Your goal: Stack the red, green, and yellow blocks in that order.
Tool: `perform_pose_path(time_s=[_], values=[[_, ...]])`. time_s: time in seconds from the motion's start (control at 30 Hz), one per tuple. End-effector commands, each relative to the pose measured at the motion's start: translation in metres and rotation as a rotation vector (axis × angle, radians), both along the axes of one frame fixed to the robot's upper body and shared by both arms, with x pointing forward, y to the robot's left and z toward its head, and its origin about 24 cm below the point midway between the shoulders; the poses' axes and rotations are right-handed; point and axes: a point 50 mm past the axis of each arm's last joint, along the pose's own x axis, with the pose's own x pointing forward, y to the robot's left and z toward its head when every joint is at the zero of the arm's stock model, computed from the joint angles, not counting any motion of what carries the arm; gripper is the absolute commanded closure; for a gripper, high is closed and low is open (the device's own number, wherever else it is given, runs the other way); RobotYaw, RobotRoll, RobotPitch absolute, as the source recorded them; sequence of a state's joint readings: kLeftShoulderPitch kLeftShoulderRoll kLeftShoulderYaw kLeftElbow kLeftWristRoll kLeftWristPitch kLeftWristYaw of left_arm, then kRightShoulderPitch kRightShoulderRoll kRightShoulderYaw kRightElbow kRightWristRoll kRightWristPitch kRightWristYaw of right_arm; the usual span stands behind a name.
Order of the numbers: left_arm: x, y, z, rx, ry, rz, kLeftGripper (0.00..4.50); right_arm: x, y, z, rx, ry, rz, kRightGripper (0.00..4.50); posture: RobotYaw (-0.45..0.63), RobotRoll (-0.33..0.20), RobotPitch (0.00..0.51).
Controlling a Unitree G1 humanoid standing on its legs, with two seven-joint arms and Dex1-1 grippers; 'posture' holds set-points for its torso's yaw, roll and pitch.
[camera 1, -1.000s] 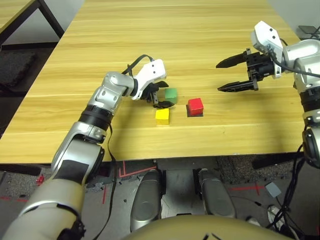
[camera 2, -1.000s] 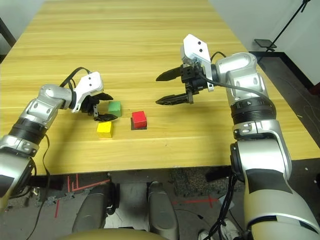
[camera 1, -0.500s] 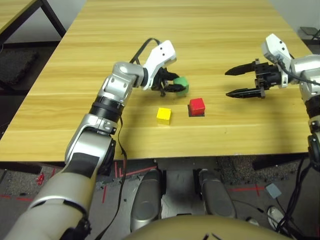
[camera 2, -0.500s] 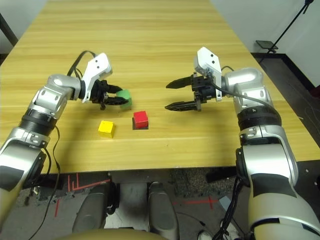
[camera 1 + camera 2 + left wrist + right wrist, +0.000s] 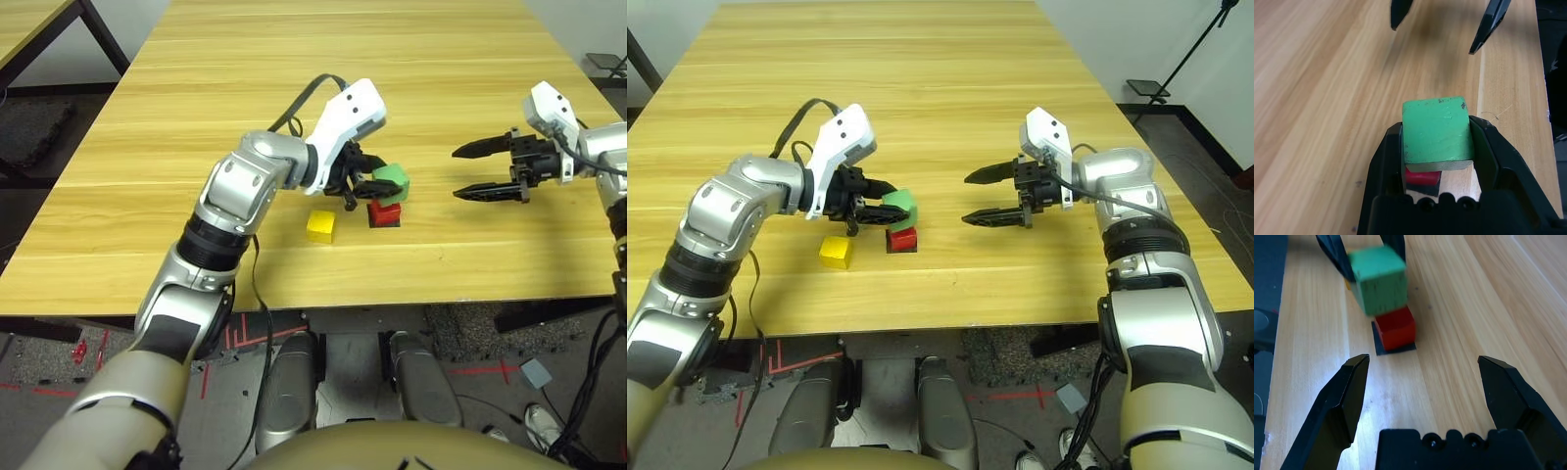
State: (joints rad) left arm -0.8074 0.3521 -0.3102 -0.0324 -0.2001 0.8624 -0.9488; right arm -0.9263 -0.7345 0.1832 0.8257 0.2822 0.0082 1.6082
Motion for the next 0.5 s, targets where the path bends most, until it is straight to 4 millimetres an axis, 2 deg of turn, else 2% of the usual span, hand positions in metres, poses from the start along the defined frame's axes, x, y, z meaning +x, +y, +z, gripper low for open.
perform_pose_path(time_s=[0.03,0.5], values=[[0.0030,-0.0002,-0.0097,0.009,-0.004,0.000,2.48,-0.0035,0.0016,0.0014,0.019,0.003,0.017,0.00,0.23,-0.009,0.131],[0.0061,-0.0002,-0.0187,0.023,0.001,-0.044,2.48,-0.0084,0.0040,0.0071,0.040,0.000,0.020,0.00,0.20,-0.001,0.133]])
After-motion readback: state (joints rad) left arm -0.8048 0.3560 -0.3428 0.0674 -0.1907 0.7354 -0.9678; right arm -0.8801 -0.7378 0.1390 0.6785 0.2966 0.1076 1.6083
